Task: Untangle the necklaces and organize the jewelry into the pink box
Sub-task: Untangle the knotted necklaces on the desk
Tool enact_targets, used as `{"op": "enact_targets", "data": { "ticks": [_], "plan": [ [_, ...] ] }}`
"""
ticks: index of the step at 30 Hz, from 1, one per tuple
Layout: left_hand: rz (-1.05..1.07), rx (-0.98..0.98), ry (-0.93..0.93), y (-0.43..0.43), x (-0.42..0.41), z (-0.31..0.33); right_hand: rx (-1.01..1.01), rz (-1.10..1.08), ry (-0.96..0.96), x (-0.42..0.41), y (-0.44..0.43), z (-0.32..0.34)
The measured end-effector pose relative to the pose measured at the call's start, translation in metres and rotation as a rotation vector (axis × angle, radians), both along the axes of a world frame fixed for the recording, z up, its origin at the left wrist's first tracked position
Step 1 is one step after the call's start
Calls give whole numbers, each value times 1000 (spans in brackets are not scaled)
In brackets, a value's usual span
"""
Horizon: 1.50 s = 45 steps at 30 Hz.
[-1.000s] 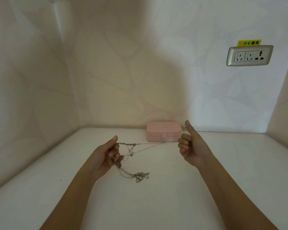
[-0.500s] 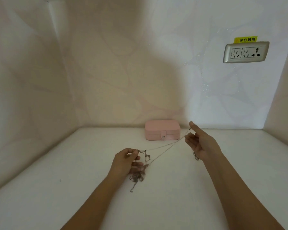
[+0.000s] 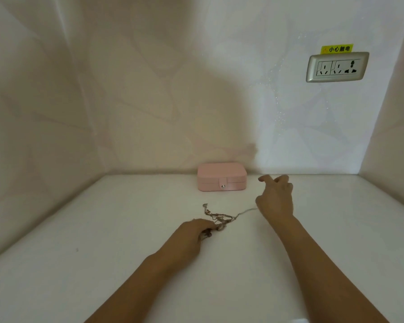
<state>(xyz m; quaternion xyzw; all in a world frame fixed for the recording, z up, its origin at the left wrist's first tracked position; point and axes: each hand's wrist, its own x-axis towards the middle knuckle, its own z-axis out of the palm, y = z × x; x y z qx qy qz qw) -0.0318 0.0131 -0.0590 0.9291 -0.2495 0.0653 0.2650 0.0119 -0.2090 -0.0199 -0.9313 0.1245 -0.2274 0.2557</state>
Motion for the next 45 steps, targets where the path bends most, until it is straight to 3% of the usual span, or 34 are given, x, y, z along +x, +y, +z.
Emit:
{"op": "enact_targets", "data": {
  "ticks": [3,5,8,11,14,16,22,33,35,37,40,42,45],
  "plan": [
    [11,39,63,-2,-6,0,-154,27,-45,-4,13,-1],
    [27,94,128,-5,-8,1,30,236,-44,-3,23,-4],
    [88,172,149,-7,-11,1,259,603,235,-6,41,-12],
    [234,383,195,0,-14,-2,176,749,455,-7,47,-16],
    [287,460,280,12,-19,2,-186,679,458,-2,38,-22],
    [333,463,324,24,-25,7,-323,573,464,3,31,-28],
    [575,481,380,62,-31,11,-298,435,543,4,18,-31],
    [998,455,459,103,-5,25,-241,490,623,-5,18,-21],
    [926,524,278,94,-1,21,-239,522,580,-3,20,-22],
    [669,465,115,73,-3,13,-177,608,444,-4,26,-17],
    [361,351,149,39,-14,3,176,761,197,-8,41,-9],
    [345,392,176,30,-17,-2,244,827,210,-11,50,-9],
    [450,464,255,33,-18,-1,63,879,332,-12,54,-17]
  ]
}}
